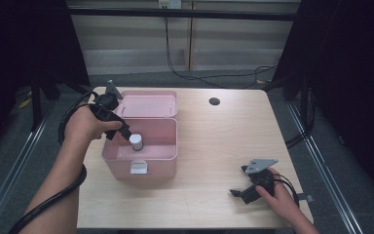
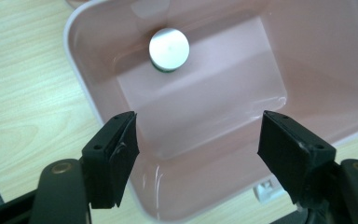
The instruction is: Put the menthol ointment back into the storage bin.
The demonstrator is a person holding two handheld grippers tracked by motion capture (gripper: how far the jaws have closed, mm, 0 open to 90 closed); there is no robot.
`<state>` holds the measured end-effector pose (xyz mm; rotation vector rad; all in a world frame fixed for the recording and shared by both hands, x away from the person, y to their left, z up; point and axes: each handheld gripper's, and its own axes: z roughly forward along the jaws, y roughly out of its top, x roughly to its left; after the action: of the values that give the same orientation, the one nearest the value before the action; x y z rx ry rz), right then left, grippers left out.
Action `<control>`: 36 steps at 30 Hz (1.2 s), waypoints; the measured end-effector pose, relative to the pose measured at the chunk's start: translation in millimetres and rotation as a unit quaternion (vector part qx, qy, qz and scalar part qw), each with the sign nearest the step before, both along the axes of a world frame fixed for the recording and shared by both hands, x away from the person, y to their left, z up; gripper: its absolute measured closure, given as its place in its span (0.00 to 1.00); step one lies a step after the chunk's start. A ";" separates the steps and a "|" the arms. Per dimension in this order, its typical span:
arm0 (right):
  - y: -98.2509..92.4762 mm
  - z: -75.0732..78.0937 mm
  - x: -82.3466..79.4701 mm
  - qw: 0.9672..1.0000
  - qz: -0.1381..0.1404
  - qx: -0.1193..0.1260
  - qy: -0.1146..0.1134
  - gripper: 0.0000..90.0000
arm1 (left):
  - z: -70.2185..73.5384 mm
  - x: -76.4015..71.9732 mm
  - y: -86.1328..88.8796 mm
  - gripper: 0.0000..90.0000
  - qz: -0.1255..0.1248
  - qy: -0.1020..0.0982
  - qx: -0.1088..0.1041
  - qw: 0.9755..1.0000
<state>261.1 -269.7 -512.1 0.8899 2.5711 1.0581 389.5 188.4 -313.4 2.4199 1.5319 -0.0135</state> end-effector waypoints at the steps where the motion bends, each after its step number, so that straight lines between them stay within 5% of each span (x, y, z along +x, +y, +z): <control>1: 0.0 0.0 0.0 1.000 0.000 0.000 0.000 0.00 | 1.1 -1.4 2.3 0.31 -0.001 -0.002 0.003 1.000; 22: -0.1 0.0 0.0 1.000 0.000 0.000 0.000 0.00 | 5.9 -34.8 46.9 0.31 -0.012 -0.002 0.005 1.000; 36: 0.1 -0.1 0.0 1.000 0.000 0.001 0.000 0.00 | -20.2 -54.1 69.0 0.31 -0.020 -0.006 -0.003 1.000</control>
<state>261.1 -269.6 -512.3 0.8895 2.5702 1.0598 335.4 257.4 -333.6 2.4416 1.4751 -0.0105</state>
